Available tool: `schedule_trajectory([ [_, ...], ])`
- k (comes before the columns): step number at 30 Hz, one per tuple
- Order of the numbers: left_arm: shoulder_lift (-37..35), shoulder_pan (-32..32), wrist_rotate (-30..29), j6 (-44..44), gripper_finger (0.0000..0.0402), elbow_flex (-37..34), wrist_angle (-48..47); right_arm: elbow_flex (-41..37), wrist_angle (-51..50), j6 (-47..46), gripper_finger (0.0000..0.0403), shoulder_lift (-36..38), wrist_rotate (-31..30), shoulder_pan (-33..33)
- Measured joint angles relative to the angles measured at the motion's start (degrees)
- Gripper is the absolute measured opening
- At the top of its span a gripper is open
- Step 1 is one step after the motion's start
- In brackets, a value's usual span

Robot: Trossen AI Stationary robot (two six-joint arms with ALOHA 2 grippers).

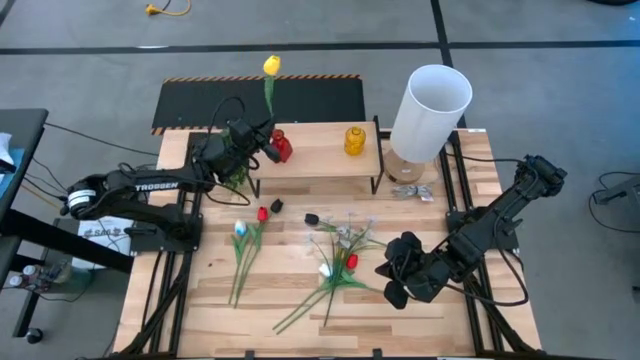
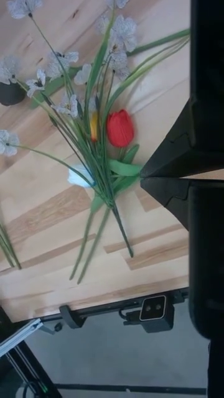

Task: Pick and place flowers into a vace then onto a shelf
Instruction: Put the left yellow flower into the red vase on the shelf

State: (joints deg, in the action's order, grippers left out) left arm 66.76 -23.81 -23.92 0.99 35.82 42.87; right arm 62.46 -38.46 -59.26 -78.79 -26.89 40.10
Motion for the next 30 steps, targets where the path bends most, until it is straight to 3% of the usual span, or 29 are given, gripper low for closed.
schedule_trajectory([
  [17, 0.0, 0.0, 0.7, -1.8, 0.0018, -1.6, 1.5, 0.0, -0.1, -0.2, 0.0, 0.0, 0.0, 0.0],
  [30, -0.3, 0.0, 0.5, -2.3, 0.0101, -1.6, 1.1, 0.0, -0.1, -0.3, 0.0, 0.0, 0.0, 0.0],
])
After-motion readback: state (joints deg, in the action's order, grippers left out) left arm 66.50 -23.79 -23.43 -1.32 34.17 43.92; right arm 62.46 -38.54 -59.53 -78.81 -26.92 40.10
